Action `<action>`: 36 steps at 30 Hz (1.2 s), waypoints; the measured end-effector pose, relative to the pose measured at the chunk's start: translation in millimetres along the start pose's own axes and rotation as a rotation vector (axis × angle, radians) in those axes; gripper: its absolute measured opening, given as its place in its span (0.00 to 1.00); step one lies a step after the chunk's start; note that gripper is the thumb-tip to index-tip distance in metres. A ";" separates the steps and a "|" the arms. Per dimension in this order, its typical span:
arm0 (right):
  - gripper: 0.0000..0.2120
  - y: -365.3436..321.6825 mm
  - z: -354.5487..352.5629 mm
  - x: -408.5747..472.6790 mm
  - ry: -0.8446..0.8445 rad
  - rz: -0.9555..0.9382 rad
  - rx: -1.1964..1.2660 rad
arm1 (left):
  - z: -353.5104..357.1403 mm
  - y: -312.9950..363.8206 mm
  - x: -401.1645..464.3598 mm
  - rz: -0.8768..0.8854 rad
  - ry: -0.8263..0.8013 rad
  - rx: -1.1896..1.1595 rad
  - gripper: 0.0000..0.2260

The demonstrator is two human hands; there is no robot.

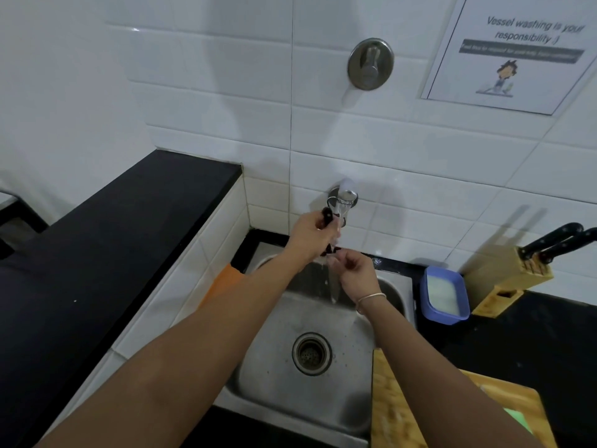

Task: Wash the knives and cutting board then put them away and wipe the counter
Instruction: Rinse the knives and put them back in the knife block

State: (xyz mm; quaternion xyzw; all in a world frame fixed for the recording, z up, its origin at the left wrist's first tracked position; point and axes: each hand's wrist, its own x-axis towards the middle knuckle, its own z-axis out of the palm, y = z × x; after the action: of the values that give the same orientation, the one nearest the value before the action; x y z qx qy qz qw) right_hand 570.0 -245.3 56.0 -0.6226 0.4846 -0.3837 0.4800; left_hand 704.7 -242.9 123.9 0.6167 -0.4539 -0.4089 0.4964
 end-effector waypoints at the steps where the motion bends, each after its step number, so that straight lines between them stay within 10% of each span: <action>1: 0.10 -0.9 0.4 1.6 0.000 -0.006 -0.013 | -1.5 -1.2 2.4 0.014 0.066 0.031 0.09; 15: 0.17 -12.8 3.8 -2.2 0.043 -0.155 -0.177 | -5.6 23.0 -1.8 0.154 0.235 0.189 0.09; 24: 0.09 52.9 -19.1 -20.1 -0.327 0.105 -0.640 | -22.4 23.8 2.7 0.091 0.199 -0.113 0.06; 30: 0.06 38.7 -23.6 -17.5 -0.075 0.233 -0.064 | -30.7 27.8 -4.0 -0.032 -0.100 -0.227 0.11; 36: 0.11 -7.8 -13.6 -12.4 -0.229 0.127 0.136 | -22.8 5.1 -8.0 -0.065 -0.228 -0.328 0.04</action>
State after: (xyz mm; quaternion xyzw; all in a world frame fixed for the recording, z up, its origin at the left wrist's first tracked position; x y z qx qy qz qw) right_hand 556.1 -235.8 66.8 -0.5963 0.4381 -0.3110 0.5964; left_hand 723.7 -230.2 133.4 0.4917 -0.4141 -0.5604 0.5222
